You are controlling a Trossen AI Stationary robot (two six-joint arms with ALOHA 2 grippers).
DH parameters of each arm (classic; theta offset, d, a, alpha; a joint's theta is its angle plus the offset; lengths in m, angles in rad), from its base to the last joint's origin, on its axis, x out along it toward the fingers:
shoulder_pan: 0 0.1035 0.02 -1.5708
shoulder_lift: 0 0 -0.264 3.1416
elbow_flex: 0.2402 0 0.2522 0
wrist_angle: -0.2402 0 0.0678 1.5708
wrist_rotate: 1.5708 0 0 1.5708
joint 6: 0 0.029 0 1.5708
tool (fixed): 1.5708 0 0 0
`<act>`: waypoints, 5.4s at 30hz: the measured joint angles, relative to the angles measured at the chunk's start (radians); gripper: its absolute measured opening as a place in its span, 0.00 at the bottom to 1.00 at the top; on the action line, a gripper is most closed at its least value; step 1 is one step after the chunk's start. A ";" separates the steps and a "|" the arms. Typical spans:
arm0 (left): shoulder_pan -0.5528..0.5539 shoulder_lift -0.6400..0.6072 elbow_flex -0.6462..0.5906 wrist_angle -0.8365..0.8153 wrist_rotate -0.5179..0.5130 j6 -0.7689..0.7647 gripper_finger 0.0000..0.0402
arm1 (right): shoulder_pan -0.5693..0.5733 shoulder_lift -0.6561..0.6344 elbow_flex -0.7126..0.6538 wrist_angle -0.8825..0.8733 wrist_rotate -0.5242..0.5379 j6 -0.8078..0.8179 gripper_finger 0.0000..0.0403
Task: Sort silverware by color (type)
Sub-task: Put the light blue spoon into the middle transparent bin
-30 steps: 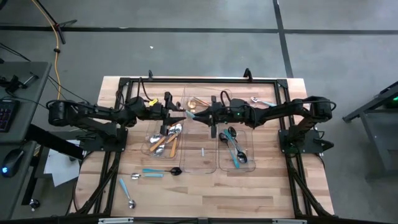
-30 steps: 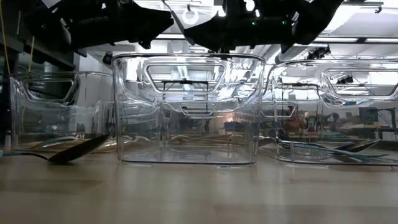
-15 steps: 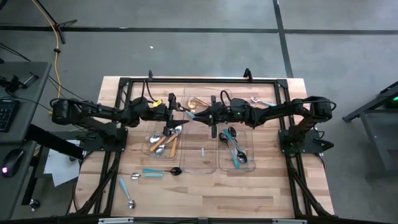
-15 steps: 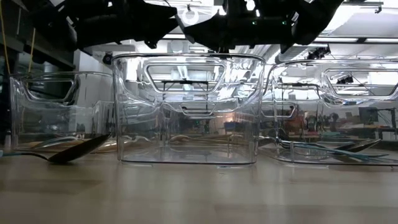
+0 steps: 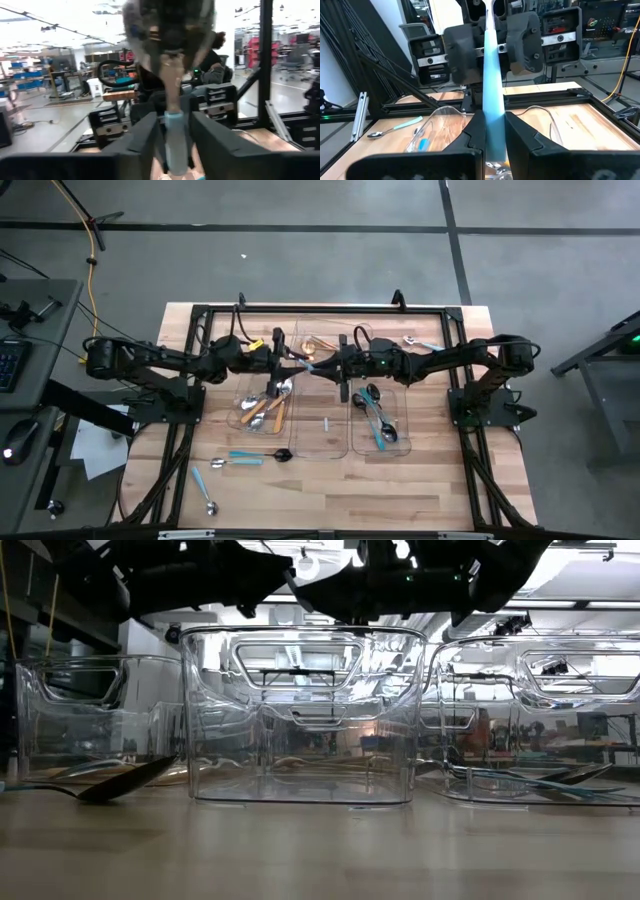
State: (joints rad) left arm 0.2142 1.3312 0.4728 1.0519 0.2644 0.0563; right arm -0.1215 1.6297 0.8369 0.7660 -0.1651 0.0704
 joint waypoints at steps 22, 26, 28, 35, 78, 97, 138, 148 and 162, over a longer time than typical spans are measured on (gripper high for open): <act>0.035 -0.081 0.000 -0.169 -0.016 0.054 0.05 | -0.038 -0.122 -0.001 -0.260 0.059 -0.042 0.43; 0.022 -0.118 0.000 -0.262 -0.011 0.130 0.05 | -0.020 -0.206 -0.001 -0.407 0.198 -0.105 0.43; -0.005 -0.119 0.000 -0.293 -0.009 0.183 0.05 | -0.007 -0.240 -0.001 -0.467 0.268 -0.121 0.43; -0.163 -0.075 0.117 -0.553 -0.007 0.402 0.05 | 0.018 -0.278 -0.001 -0.538 0.375 -0.124 0.43; -0.313 0.328 0.400 -0.927 -0.255 0.728 0.10 | 0.018 -0.277 -0.001 -0.562 0.380 -0.097 0.43; -0.313 0.327 0.400 -0.905 -0.255 0.677 0.31 | 0.018 -0.277 -0.001 -0.563 0.380 -0.097 0.43; 0.066 -0.451 -0.219 -0.269 -0.012 0.200 0.32 | 0.008 -0.277 -0.001 -0.509 0.380 -0.142 0.43; 0.082 -0.450 -0.219 -0.269 0.066 0.133 0.32 | 0.008 -0.277 -0.001 -0.510 0.380 -0.142 0.43; 0.082 -0.450 -0.219 -0.269 0.053 0.128 0.32 | 0.009 -0.277 -0.001 -0.571 0.499 -0.108 0.43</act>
State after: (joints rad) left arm 0.2962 0.8814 0.2539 0.7830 0.3172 0.1841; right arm -0.1123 1.3529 0.8360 0.1953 0.3340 -0.0380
